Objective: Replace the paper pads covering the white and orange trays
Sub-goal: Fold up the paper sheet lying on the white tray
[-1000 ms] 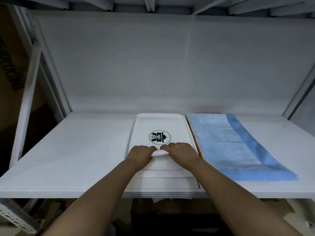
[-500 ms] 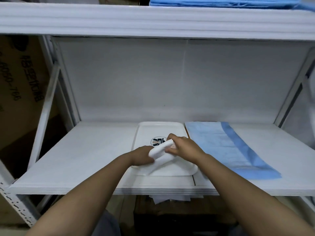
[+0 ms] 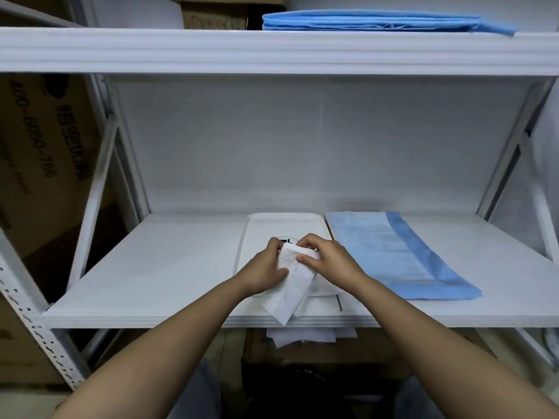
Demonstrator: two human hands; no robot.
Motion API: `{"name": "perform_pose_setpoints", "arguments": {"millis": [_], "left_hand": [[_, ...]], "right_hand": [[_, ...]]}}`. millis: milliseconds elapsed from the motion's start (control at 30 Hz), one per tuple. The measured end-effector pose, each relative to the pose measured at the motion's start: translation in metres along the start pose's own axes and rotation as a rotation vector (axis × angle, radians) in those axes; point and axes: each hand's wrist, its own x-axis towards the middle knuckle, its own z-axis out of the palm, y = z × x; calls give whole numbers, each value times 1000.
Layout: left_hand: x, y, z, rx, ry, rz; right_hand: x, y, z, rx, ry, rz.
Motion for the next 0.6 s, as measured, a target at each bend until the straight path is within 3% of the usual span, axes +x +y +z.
{"name": "perform_pose_setpoints", "arguments": {"millis": [133, 233, 400, 600], "left_hand": [[-14, 8, 8, 179, 31, 56], [-22, 8, 15, 282, 79, 72], [-34, -1, 31, 260, 36, 88], [-50, -16, 57, 202, -54, 57]], "right_hand": [[-17, -3, 8, -208, -9, -59], [-29, -6, 14, -229, -34, -54], [-46, -2, 22, -38, -137, 47], [-66, 15, 49, -211, -270, 103]]}}
